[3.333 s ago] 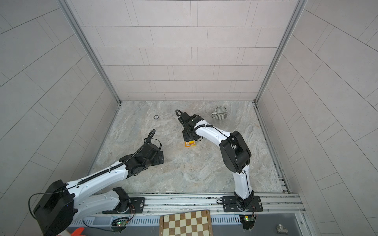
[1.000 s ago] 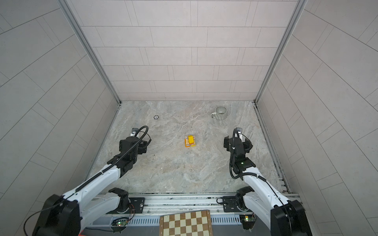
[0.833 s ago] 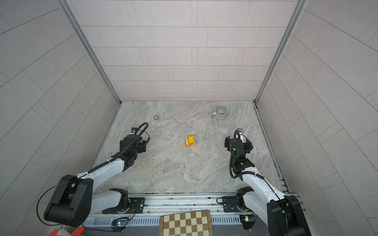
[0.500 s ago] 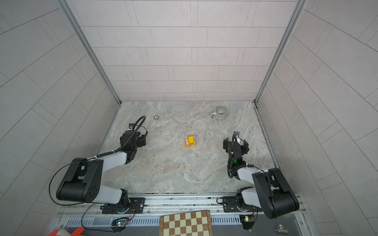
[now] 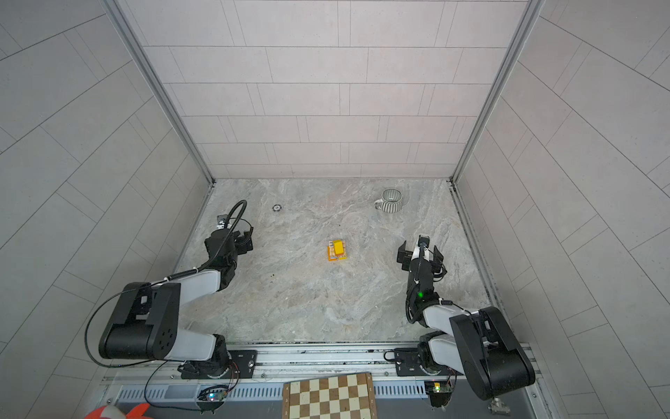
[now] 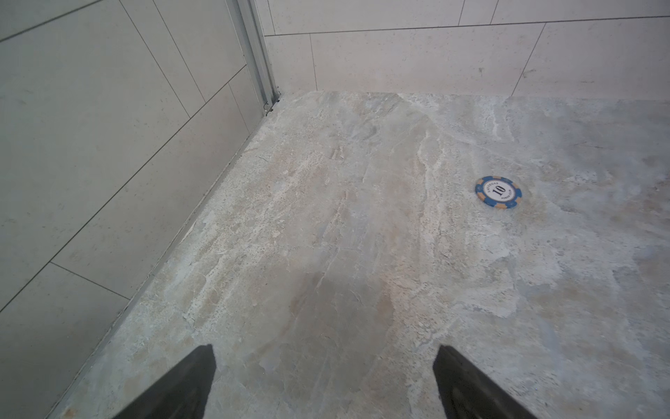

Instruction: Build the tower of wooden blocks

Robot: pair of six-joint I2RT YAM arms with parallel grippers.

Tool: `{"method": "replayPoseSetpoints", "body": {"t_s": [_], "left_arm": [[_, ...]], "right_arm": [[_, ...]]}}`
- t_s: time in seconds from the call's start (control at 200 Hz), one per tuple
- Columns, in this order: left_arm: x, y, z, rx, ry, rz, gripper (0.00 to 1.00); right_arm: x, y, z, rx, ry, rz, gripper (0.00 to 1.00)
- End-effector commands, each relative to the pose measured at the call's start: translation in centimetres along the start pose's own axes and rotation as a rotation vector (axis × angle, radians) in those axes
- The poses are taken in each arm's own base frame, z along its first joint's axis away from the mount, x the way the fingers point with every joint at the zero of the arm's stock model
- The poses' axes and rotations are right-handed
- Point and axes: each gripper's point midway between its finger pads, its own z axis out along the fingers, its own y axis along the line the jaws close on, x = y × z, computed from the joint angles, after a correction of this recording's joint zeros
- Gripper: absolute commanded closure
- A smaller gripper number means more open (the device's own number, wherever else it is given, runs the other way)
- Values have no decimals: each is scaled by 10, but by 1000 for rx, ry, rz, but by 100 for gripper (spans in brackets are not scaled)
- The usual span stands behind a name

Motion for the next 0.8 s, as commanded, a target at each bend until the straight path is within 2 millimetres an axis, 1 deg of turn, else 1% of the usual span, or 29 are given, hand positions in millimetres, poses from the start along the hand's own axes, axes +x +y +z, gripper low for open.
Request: {"method": "replayPoseSetpoints", "body": {"t_s": [0.0,0.04,0.1,0.155,0.2,0.25,0.31,0.375,0.415,0.475,0.58,0.675,0.731,0.796], "left_arm": [[-4,-16,8,83,-9,-18,0],[0,-20,10,102,-21,-17,0],[2,-19,12,102,-59,-14,0],[7,-18,9,99,-63,-26,0],[12,-17,7,97,-74,-29,0],[8,-15,6,82,-100,-30,0],[8,-17,5,83,-101,-20,0],[8,-22,6,91,-106,10,0],[6,-22,6,86,-123,10,0],[7,-22,5,83,-119,11,0],[8,-21,5,84,-116,12,0],[7,-22,6,85,-119,12,0],[7,-22,6,85,-116,13,0],[7,-22,6,87,-116,13,0]], "right_arm": [[-23,-14,-7,60,-68,0,0],[-22,-15,-8,63,-48,-6,1],[-21,-14,-7,58,-23,-12,0],[-25,-9,-6,28,-57,0,1],[-25,-2,-5,-2,-79,-42,1],[-21,-2,-3,1,-86,-58,1],[-14,-5,-2,19,-72,-55,0],[-5,-12,-2,60,-51,-30,1],[-4,-20,-4,96,-64,12,0],[-5,-28,-7,139,-80,22,0],[-5,-33,-11,159,-86,11,0],[-6,-28,-9,129,-79,25,1],[-7,-23,-5,114,-74,4,0],[-3,-20,2,113,-65,-9,0]]}}
